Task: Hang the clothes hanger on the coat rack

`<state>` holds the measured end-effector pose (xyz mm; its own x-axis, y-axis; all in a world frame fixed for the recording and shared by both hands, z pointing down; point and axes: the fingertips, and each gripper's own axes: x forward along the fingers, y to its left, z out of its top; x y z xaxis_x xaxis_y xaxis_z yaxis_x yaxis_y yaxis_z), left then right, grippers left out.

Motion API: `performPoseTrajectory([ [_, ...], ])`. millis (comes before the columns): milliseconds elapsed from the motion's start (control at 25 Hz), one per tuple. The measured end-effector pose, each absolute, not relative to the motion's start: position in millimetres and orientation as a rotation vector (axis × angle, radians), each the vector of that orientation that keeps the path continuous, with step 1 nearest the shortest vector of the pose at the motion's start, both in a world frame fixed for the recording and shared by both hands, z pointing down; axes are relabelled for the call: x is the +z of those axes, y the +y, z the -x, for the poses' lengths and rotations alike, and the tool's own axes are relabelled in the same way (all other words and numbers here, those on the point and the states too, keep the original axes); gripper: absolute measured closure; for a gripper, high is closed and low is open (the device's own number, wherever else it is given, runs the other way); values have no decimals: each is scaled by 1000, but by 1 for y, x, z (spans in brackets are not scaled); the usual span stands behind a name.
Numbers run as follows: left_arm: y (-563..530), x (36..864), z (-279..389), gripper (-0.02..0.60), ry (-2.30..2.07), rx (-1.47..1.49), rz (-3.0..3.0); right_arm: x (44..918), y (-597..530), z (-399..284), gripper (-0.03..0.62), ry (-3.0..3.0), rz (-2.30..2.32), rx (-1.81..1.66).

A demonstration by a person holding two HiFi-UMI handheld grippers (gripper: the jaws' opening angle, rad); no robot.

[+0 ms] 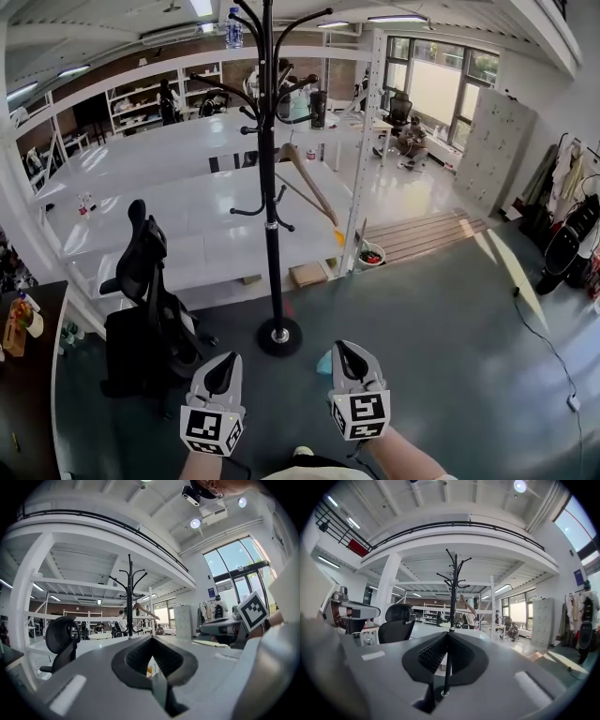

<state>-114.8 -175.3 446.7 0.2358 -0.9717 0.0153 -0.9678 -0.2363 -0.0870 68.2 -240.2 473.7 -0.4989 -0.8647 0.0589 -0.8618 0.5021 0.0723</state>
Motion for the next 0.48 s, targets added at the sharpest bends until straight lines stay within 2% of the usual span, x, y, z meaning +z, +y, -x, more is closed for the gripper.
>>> performPoseTrajectory([
  [480, -15, 450, 112, 581, 1914, -84, 2466, 474, -75, -60, 568, -2636, -1479, -21],
])
